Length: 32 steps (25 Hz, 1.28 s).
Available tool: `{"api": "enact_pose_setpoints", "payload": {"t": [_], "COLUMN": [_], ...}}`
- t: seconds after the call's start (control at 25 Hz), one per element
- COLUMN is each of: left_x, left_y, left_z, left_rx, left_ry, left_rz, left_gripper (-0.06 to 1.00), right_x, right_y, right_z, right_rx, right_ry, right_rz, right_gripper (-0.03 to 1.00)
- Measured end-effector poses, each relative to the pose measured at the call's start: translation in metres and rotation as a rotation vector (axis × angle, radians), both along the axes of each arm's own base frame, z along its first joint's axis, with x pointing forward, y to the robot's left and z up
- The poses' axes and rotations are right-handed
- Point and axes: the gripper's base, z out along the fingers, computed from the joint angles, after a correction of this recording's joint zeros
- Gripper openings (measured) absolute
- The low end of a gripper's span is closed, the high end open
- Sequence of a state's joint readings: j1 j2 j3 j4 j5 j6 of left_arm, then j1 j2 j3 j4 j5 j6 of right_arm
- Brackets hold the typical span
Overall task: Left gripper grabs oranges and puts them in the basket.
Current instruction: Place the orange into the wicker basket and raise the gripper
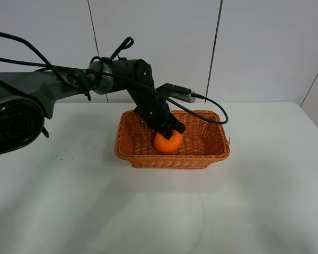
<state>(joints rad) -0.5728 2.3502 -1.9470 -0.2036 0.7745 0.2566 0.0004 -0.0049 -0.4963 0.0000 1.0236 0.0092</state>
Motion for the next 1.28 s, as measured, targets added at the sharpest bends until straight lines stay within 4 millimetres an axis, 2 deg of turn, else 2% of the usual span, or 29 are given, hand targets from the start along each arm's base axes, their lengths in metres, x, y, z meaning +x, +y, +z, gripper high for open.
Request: {"api": "enact_pose_setpoints", "payload": {"t": [0.16, 0.24, 0.28, 0.44, 0.48, 0.56, 0.8, 1.28], "left_x": [0.0, 0.0, 0.0, -0.001, 0.0, 0.001, 0.002, 0.003], "left_y": [0.0, 0.0, 0.0, 0.0, 0.001, 0.001, 0.002, 0.012], "left_z": [0.0, 0.0, 0.0, 0.0, 0.0, 0.001, 0.007, 0.043], "left_rx": [-0.001, -0.001, -0.001, 0.003, 0.007, 0.019, 0.023, 0.077], "left_ry": [0.001, 0.002, 0.002, 0.008, 0.006, -0.005, -0.021, -0.054], "left_rz": [0.003, 0.003, 0.003, 0.004, 0.004, 0.0, 0.012, 0.036], "left_gripper": [0.22, 0.26, 0.32, 0.7, 0.77, 0.85, 0.9, 0.9], "right_x": [0.0, 0.0, 0.0, 0.0, 0.0, 0.0, 0.0, 0.0], "right_y": [0.0, 0.0, 0.0, 0.0, 0.0, 0.0, 0.0, 0.0], "right_z": [0.0, 0.0, 0.0, 0.0, 0.0, 0.0, 0.0, 0.0], "right_rx": [0.0, 0.0, 0.0, 0.0, 0.0, 0.0, 0.0, 0.0], "right_ry": [0.0, 0.0, 0.0, 0.0, 0.0, 0.0, 0.0, 0.0], "right_rz": [0.0, 0.0, 0.0, 0.0, 0.0, 0.0, 0.0, 0.0], "right_gripper": [0.69, 0.69, 0.69, 0.69, 0.69, 0.69, 0.69, 0.69]}}
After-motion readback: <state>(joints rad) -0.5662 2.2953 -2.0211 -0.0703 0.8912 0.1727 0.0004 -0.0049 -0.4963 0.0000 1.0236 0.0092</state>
